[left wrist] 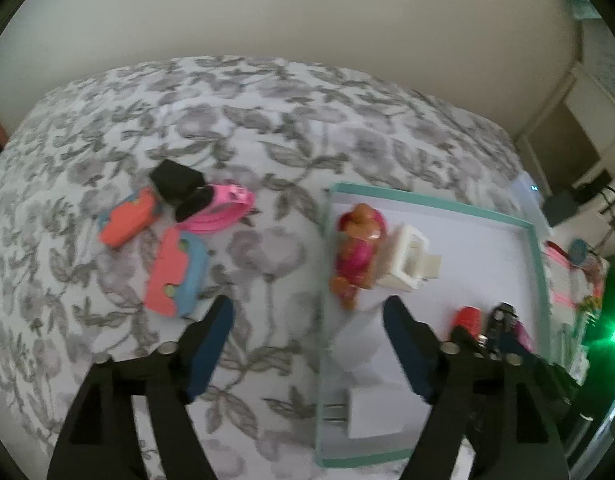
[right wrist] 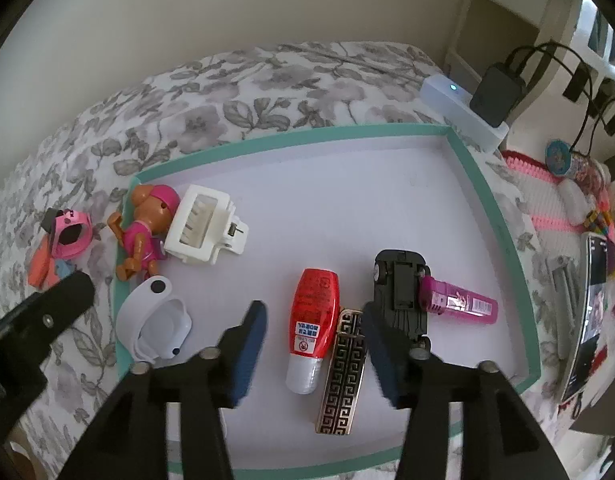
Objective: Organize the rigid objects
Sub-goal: 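Move both tools back over the remaining pile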
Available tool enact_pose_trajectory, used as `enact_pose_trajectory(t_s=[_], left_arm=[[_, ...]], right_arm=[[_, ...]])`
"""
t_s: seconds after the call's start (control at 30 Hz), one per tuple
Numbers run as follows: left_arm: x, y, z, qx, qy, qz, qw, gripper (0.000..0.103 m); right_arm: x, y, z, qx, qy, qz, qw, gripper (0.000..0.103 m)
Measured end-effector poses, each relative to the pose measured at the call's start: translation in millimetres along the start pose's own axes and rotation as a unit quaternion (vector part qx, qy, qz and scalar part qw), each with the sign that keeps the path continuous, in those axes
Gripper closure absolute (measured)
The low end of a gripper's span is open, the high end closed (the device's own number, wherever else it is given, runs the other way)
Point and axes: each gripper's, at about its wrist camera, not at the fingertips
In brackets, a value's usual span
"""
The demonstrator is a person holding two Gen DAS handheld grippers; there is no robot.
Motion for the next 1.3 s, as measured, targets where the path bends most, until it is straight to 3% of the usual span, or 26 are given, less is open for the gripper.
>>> enact_pose_trajectory(t_s=[0.07,0.2,0.4,0.83,1.3], left_arm=[[-3.0,-0.1,-4.9,0.007,-0.013,-0.003,0.9999,0.018],[-12.1,0.5,-15.4,0.023,-0.03,-0.017,0.9991,0.011],[-17.4,0.9,-23.5,0.04,-0.042,-0.027,0.998,0.008],[-23.8,0.1,-30.7,0.051,-0.052,-0.04,0.9965,0.008],[-26.2,-0.3,-34.8,0.062,-0.052,-0.048,0.9956,0.008]], right_arm=[[0.5,0.0,-1.5,0.004,0.002,0.004,1.0,0.038],[1.9,-0.2,-3.4,0.008,0.005,0.016,1.0,0.021],[1.5,0.1,-4.3,0.011,0.006,0.02,1.0,0.009],[0.9,0.1,-6.2,0.016,0.008,0.025,1.0,0.0],[-1.5,1.3,-8.5,0.022,0.013,0.023,0.999,0.0]])
Point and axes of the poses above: each gripper's, at about its wrist camera, not at the fingertips, and x roughly against the way its jaws point, z to its right, y to its underside, and after that the axes turned 6 degrees about -y, right-handed
